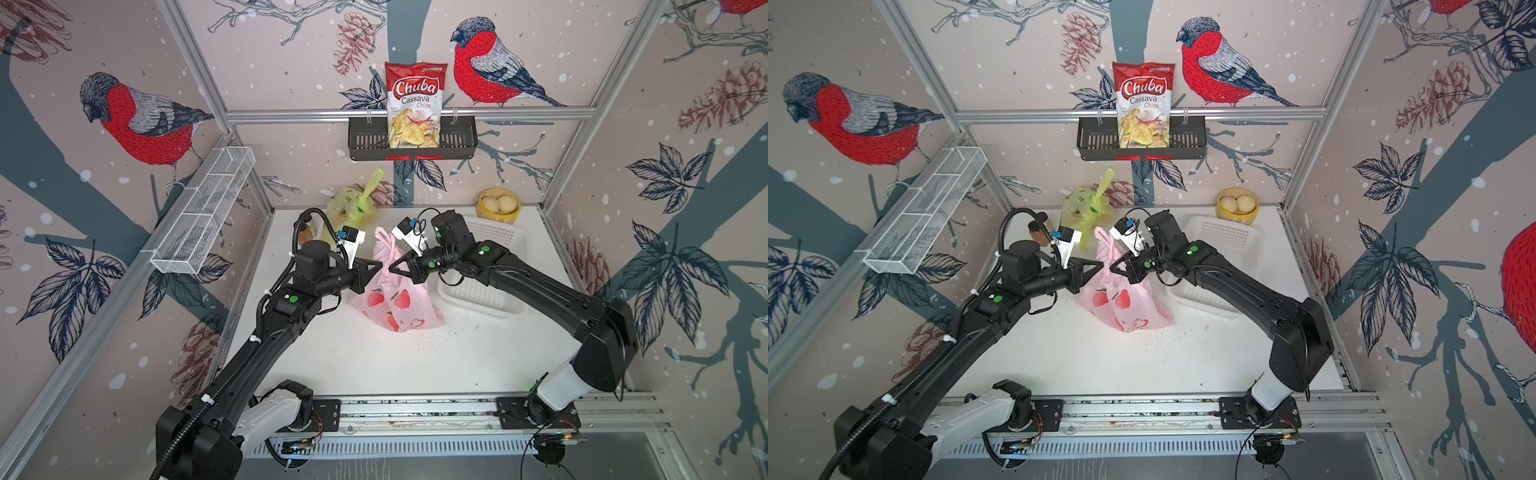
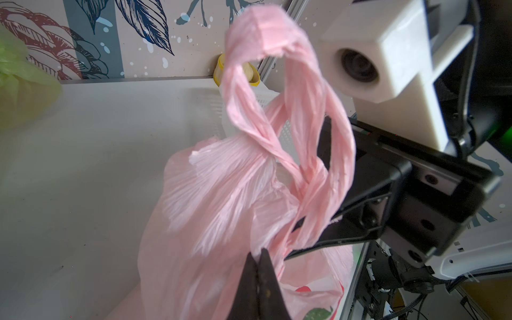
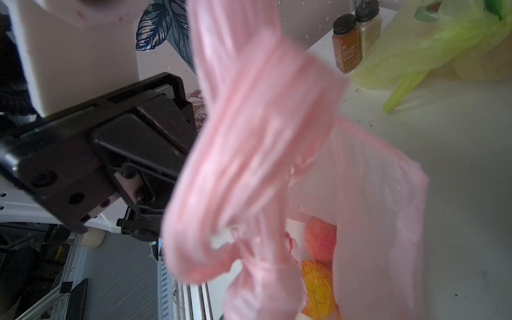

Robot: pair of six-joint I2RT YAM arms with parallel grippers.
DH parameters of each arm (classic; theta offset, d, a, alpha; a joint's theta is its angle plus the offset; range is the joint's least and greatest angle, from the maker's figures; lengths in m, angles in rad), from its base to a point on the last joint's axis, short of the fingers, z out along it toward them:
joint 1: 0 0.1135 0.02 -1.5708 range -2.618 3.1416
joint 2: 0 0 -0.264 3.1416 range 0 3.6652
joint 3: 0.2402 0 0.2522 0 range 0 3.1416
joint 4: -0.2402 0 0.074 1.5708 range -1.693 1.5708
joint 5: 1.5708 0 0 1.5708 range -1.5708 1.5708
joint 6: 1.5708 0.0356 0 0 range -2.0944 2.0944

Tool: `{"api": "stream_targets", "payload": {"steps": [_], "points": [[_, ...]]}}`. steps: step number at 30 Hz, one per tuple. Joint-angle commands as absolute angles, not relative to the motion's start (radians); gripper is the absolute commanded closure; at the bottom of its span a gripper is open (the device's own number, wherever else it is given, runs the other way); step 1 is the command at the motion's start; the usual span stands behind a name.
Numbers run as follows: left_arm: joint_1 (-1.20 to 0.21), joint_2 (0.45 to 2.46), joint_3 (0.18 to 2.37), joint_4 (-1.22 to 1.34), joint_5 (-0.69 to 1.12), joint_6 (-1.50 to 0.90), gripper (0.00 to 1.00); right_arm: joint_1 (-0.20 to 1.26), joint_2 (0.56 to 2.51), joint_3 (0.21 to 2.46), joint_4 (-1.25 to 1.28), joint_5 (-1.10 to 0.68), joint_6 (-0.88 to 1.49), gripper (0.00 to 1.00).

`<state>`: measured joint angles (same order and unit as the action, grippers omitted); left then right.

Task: Place the peach into a plastic bag & tie a knot
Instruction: Cross the plastic bag at the center of the board.

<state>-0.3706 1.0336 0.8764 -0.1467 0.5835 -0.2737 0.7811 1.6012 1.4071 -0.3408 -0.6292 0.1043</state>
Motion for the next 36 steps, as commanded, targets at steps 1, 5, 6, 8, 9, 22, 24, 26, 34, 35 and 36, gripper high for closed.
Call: {"api": "stream_targets", "payload": {"steps": [1,5,6,8,9,22,24,26,34,35,36], "points": [[-0.368,1.035,0.882,-0.101,0.631,-0.275,0.95,0.785,1.605,1.416,-0.322,-0.646,0.104,1.00],[-0.368,1.065,0.885,-0.110,0.665,-0.267,0.95,0.790,1.605,1.419,-0.319,-0.646,0.107,0.99],[-0.368,1.072,0.887,-0.113,0.670,-0.266,0.95,0.791,1.606,1.420,-0.321,-0.644,0.107,0.99],[-0.368,1.083,0.888,-0.116,0.677,-0.264,0.96,0.793,1.606,1.422,-0.324,-0.645,0.106,0.98],[-0.368,1.087,0.889,-0.115,0.673,-0.264,0.96,0.796,1.605,1.422,-0.326,-0.644,0.106,0.97],[-0.368,1.018,0.933,-0.271,0.486,-0.224,0.63,0.792,1.584,1.393,-0.293,-0.632,0.120,1.00],[-0.368,0.987,0.932,-0.291,0.449,-0.195,0.36,0.791,1.582,1.391,-0.297,-0.653,0.114,1.00],[-0.369,0.971,0.937,-0.316,0.441,-0.150,0.29,0.789,1.577,1.388,-0.296,-0.663,0.112,1.00],[-0.368,1.001,0.946,-0.390,0.328,-0.004,0.22,0.778,1.563,1.390,-0.293,-0.720,0.110,1.00],[-0.368,0.994,0.940,-0.382,0.328,0.008,0.20,0.775,1.562,1.391,-0.294,-0.725,0.110,1.00],[-0.370,0.988,0.932,-0.373,0.335,0.023,0.19,0.771,1.562,1.390,-0.295,-0.733,0.109,1.00]]}}
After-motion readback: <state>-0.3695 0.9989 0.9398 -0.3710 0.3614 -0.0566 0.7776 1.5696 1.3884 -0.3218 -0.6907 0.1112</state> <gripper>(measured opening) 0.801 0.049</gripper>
